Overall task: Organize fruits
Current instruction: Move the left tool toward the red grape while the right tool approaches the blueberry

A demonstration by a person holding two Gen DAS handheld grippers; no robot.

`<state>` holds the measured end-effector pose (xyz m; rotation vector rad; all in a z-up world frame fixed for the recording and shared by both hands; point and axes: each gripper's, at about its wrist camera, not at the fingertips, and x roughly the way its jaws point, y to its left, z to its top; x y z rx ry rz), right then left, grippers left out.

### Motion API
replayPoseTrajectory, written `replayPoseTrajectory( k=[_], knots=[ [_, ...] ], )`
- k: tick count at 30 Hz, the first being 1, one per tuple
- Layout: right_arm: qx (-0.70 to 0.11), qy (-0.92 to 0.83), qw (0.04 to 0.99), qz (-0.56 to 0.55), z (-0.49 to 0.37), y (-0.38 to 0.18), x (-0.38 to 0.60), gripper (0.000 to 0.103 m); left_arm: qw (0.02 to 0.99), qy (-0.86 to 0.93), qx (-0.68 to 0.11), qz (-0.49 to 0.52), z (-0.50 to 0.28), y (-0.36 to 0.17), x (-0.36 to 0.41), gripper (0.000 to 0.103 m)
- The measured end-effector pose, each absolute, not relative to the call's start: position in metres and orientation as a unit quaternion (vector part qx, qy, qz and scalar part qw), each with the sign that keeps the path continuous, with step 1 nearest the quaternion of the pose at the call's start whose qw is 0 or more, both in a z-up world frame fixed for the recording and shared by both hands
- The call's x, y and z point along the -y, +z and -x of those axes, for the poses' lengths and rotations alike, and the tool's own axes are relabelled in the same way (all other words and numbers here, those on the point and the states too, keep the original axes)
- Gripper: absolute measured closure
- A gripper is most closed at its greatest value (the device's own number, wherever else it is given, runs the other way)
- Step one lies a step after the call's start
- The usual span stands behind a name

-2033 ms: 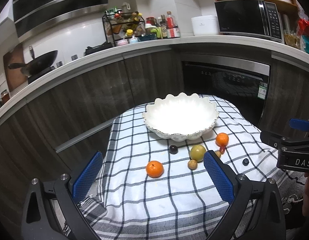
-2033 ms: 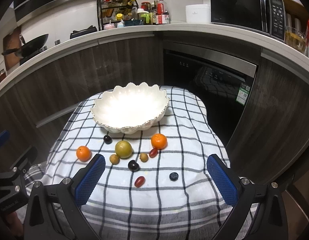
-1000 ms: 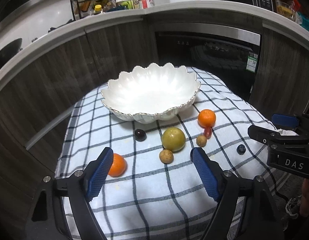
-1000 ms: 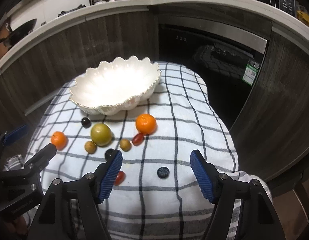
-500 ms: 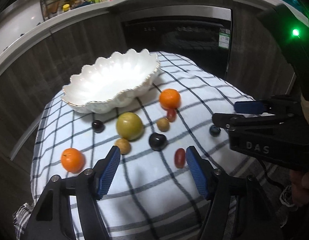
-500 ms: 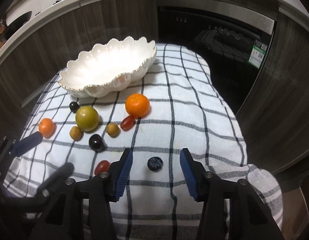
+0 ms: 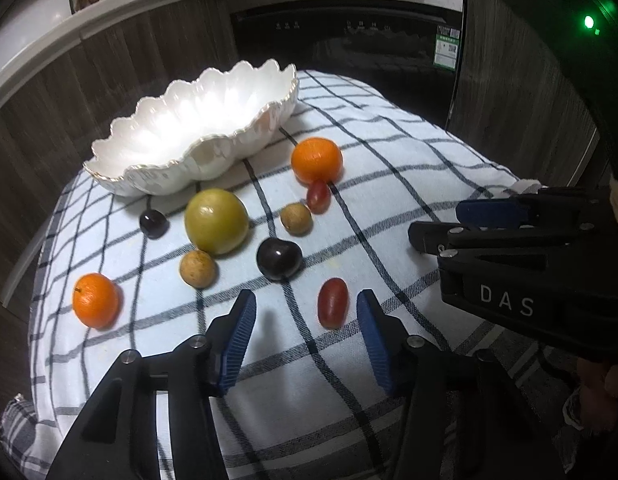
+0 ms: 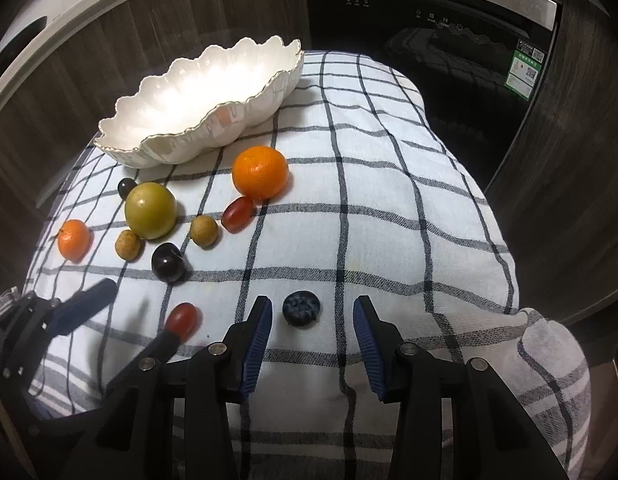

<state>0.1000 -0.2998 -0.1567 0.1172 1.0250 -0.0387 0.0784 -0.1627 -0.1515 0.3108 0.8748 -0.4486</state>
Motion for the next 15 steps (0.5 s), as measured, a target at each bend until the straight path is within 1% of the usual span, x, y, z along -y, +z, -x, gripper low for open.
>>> replayPoseTrajectory(
  k=[1,4,6,9,11,12,15],
  knots=[
    [-0.490,-0.018,0.870,-0.056,-0.1006,-0.1575,0.2994,0.059,0.869,-0.215,-0.420,-0.147,-0.0791,-0.1533,0.1630,0.056],
    [-0.493,-0.017,0.868,-0.055,-0.1016,-0.1600,0.2982,0.059,0.868,-0.215,-0.426,-0.141,-0.0812,-0.1579,0.1632,0.058],
    [-0.494,-0.017,0.867,-0.054,-0.1019,-0.1612,0.2979,0.059,0.868,-0.216,-0.426,-0.138,-0.0820,-0.1595,0.1635,0.062],
    [-0.497,-0.018,0.866,-0.054,-0.1031,-0.1629,0.2974,0.059,0.868,-0.221,-0.423,-0.137,-0.0820,-0.1608,0.1641,0.064],
    [-0.500,-0.018,0.864,-0.052,-0.1048,-0.1644,0.2962,0.059,0.866,-0.228,-0.424,-0.136,-0.0814,-0.1617,0.1650,0.068],
    [-0.500,-0.018,0.864,-0.051,-0.1051,-0.1649,0.2955,0.062,0.865,-0.232,-0.423,-0.136,-0.0808,-0.1622,0.1653,0.069],
    [-0.503,-0.013,0.863,-0.046,-0.1069,-0.1669,0.2918,0.067,0.864,-0.235,-0.424,-0.134,-0.0805,-0.1630,0.1666,0.070]
  ],
)
